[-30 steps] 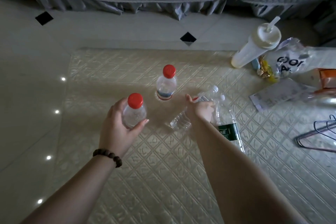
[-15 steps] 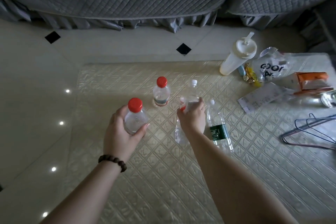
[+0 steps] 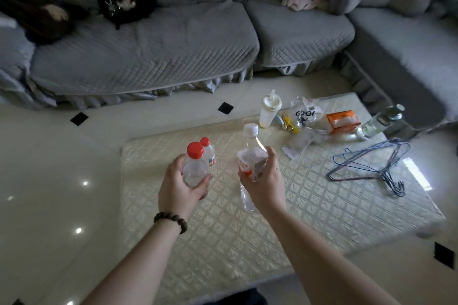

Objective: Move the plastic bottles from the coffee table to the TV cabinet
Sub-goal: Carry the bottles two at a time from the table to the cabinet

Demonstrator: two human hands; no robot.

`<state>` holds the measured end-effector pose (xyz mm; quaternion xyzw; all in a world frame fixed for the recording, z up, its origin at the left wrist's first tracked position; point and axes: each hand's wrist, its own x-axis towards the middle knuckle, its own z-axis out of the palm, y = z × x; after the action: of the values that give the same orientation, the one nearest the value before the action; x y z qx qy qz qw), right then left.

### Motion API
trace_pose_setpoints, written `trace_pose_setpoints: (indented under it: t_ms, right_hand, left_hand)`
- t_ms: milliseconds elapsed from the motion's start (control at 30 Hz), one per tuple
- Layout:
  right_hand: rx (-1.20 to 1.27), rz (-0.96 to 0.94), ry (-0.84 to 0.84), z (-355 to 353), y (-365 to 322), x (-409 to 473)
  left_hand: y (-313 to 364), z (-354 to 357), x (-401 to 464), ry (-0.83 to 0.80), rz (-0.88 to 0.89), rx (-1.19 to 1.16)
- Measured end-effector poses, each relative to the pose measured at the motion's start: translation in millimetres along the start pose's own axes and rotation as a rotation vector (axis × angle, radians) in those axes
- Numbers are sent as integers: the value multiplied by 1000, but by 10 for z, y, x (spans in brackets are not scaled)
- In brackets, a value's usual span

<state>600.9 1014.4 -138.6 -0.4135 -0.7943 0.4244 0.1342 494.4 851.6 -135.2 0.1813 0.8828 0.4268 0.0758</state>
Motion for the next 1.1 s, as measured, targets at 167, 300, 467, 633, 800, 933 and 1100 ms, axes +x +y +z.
trace_pose_setpoints:
  t_ms: [167, 300, 467, 633, 800, 933, 1100]
  right_hand:
    - [56, 14, 152, -429, -39, -424]
    - [123, 85, 284, -674, 35, -734]
    - [136, 156, 476, -991, 282, -1217]
    - [136, 270, 700, -1245, 588, -1819]
    - [88, 392, 880, -1472, 889, -2501]
    - [94, 504, 1034, -1668, 1057, -3060]
    - [91, 614, 1209, -1904, 1332, -3648]
  left_hand:
    - [321, -24, -180, -83, 94, -23]
    - [519, 59, -374, -176, 156, -41]
    - [750, 262, -689, -357, 258, -66]
    - [987, 541, -1080, -515, 396, -43]
    - [1223, 824, -1566, -690, 550, -68]
    - [1416, 1056, -2010, -855, 642, -59]
    - [1715, 1335, -2642, -1034, 724, -97]
